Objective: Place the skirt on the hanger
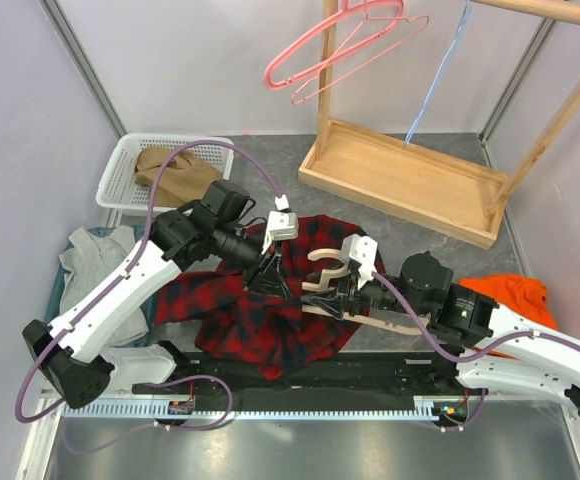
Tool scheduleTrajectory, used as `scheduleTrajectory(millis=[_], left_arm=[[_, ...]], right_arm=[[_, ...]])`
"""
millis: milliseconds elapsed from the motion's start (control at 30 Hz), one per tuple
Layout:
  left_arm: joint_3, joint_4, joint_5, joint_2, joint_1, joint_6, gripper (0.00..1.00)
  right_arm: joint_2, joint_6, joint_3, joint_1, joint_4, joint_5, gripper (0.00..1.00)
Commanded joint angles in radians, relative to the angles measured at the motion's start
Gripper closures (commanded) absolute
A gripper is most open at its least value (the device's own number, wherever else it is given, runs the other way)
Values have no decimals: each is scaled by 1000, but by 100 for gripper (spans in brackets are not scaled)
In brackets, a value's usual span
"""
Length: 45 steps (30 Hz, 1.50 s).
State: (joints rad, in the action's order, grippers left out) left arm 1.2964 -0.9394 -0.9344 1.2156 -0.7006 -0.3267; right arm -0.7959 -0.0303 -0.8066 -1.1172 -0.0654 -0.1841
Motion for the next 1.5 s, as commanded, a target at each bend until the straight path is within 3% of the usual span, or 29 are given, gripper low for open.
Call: scheduleTrajectory(millis=[0, 33, 67, 100, 200, 233, 300, 333, 400, 533, 700, 867, 1033, 1167, 1333, 1467], left_arm=[[-3, 11, 11, -13, -26, 0, 71], [-8, 22, 37, -22, -28, 3, 77], [-11, 34, 52, -27, -27, 18, 94], [-17, 43, 69, -31, -28, 28, 98], [-37, 106, 161, -53, -28, 67, 98], [-58, 141, 214, -77, -30, 87, 98], [-83, 171, 255, -105, -30, 97, 98], [-92, 198, 294, -138, -30, 107, 98], [-115, 215, 340, -175, -30, 110, 98], [-147, 258, 449, -249, -30, 138, 98], [-174, 321, 606, -314, -30, 201, 98], [-184, 378, 669, -358, -30, 248, 98], [-184, 407, 707, -372, -30, 299, 98], [-195, 421, 715, -375, -30, 308, 98], [-201, 435, 720, -373, -30, 319, 98], [-200, 436, 717, -381, -30, 318, 98]], right_arm=[[21, -17, -82, -4, 96, -34, 100], [23, -22, -83, -4, 96, -35, 100], [23, -28, -83, -6, 96, -35, 100], [23, -29, -83, -4, 92, -34, 100], [21, -48, -86, -4, 73, 36, 96], [21, -54, -88, -4, 69, 60, 71], [24, -57, -92, -4, 18, 156, 49], [26, -66, -104, -4, -8, 196, 27], [30, -88, -124, -4, -92, 343, 11], [95, -143, -149, -4, -200, 554, 2], [194, -232, -129, -4, -316, 667, 2], [204, -373, -42, -4, -419, 739, 6], [182, -591, 118, -4, -441, 834, 21], [118, -761, 211, -1, -426, 857, 31], [21, -755, 287, 11, -292, 818, 37], [-77, -741, 322, 92, -197, 787, 46]])
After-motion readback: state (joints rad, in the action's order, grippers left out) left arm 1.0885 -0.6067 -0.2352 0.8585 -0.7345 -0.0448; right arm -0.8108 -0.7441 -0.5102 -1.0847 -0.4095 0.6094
